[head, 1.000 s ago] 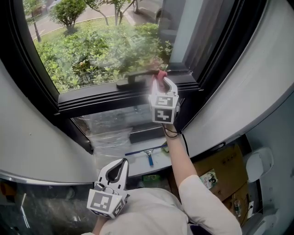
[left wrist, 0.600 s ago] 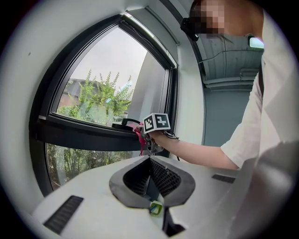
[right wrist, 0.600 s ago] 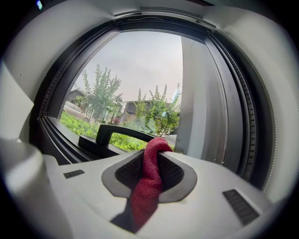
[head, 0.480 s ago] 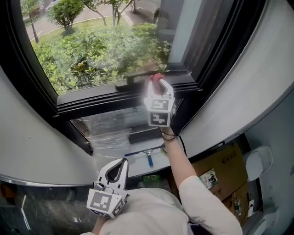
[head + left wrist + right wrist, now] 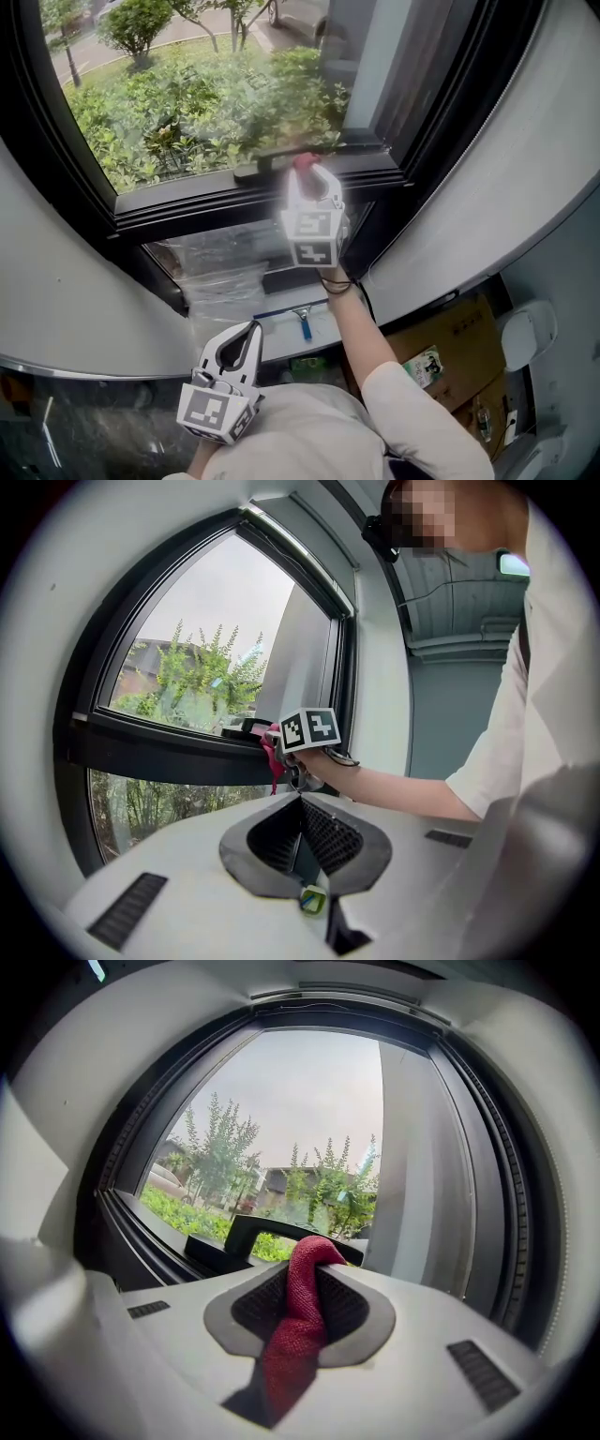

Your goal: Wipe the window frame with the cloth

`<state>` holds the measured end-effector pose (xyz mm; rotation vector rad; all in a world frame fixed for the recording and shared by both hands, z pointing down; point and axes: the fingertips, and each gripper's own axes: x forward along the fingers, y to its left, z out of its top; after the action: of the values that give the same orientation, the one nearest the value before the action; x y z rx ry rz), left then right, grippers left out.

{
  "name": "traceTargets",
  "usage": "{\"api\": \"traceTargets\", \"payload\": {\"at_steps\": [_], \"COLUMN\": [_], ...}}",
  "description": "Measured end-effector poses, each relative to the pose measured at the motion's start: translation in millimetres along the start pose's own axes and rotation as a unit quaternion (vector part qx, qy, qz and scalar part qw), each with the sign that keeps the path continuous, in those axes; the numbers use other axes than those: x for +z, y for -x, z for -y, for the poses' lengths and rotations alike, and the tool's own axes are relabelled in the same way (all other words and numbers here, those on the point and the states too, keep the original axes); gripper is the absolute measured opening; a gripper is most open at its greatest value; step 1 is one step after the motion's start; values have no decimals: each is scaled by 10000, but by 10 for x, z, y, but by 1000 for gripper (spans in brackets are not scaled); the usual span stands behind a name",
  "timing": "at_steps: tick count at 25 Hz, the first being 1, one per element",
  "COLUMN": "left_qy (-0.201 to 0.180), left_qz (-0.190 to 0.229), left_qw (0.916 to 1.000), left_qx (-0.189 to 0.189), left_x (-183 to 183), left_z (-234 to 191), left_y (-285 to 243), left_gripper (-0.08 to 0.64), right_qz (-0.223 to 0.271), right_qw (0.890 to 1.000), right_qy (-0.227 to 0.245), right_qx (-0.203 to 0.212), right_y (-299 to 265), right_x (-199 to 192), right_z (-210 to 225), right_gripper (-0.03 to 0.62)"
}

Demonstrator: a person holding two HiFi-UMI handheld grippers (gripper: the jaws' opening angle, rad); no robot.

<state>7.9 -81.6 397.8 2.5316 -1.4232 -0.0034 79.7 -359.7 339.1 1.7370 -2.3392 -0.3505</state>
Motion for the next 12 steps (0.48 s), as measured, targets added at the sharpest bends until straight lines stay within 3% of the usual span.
{"api": "traceTargets", "payload": {"at_steps": [12], "left_qy": [-17], "left_qz": [68], "left_qw": [9999], "left_qx": [95], "left_x": [-9], "left_z": [75], "left_y": [-44], "left_gripper": [8], "right_qz": [295], "right_qw": [9982], "right_qy": [177], "right_qx": [486], "right_y": [32], "right_x": [39], "right_z": [48], "right_gripper": [89]}}
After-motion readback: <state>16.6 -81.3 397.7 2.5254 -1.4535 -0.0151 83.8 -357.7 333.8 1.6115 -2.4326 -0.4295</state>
